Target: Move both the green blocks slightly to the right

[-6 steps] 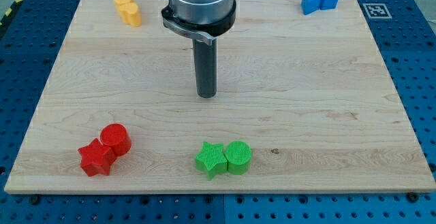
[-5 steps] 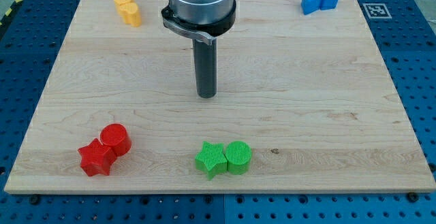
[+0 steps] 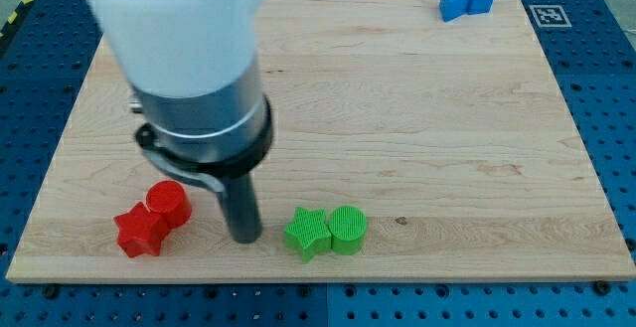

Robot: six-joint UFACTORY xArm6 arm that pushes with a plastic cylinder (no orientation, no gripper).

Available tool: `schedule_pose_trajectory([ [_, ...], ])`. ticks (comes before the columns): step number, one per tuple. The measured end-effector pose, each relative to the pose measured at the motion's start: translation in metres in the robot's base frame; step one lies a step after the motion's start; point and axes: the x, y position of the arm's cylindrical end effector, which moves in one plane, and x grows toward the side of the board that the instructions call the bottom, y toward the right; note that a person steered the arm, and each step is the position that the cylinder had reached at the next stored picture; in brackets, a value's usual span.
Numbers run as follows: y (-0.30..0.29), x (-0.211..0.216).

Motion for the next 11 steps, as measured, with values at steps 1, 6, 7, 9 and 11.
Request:
schedule_pose_trajectory([
  [1,0.035,0.004],
  [6,0.004,0.025],
  [7,0.021,0.023],
  [9,0.059,0.032],
  [11,0.084,0.02],
])
